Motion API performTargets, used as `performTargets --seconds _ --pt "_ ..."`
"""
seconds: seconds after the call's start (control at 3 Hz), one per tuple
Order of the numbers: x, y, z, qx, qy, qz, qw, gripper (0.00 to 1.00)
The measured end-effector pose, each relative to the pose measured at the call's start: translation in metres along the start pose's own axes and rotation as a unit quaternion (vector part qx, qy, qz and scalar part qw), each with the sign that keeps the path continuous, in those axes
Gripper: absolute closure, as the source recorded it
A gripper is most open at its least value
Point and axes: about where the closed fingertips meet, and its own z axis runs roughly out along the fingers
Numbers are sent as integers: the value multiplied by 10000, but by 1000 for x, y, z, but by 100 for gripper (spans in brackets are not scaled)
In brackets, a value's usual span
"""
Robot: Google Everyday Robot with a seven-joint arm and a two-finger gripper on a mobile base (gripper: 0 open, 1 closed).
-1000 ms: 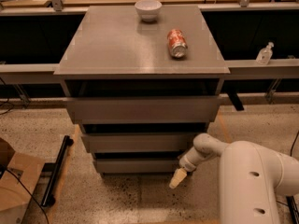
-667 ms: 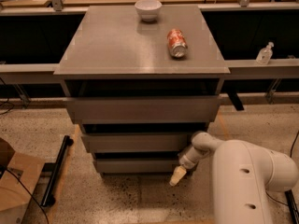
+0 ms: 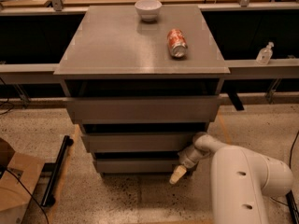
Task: Open bottom drawer
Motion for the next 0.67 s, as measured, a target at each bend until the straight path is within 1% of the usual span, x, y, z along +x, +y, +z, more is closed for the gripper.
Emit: performTargets --seconds 0.33,0.67 --pt "4 -3 7 44 -236 39 9997 0" --pt "9 -5 16 14 -404 134 9991 0"
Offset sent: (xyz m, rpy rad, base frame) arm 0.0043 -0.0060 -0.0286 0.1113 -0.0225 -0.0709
